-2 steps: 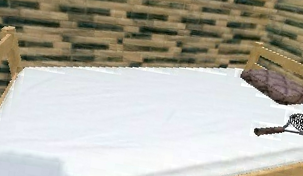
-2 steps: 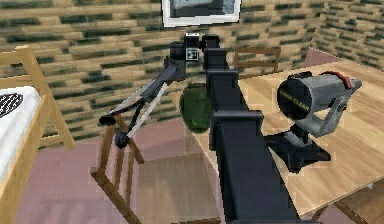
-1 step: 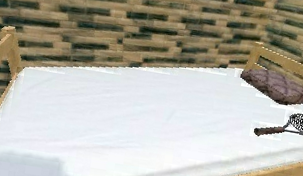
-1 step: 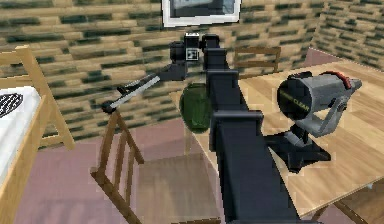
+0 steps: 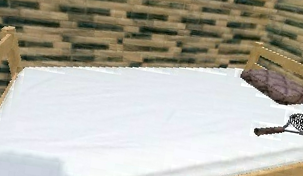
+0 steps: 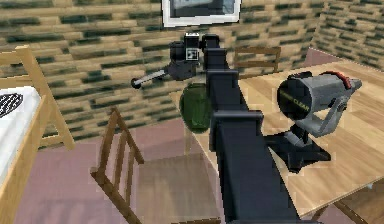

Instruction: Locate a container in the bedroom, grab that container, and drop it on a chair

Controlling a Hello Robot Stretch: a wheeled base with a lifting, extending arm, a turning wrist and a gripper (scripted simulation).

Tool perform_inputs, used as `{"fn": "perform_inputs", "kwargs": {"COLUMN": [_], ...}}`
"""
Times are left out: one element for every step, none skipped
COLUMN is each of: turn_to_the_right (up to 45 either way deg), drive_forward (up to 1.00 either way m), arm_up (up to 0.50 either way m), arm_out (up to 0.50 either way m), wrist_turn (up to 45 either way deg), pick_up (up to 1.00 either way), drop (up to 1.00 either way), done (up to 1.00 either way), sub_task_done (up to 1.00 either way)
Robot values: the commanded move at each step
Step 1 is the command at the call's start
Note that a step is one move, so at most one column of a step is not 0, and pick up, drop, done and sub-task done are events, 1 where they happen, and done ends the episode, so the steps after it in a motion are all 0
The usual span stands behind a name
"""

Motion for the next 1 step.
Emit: {"fn": "perform_inputs", "kwargs": {"turn_to_the_right": [0.0], "drive_forward": [0.00], "arm_up": [0.00], "arm_out": [0.00], "wrist_turn": [45.0], "pick_up": [0.00], "drop": [0.00], "done": [0.00], "sub_task_done": [0.00]}}
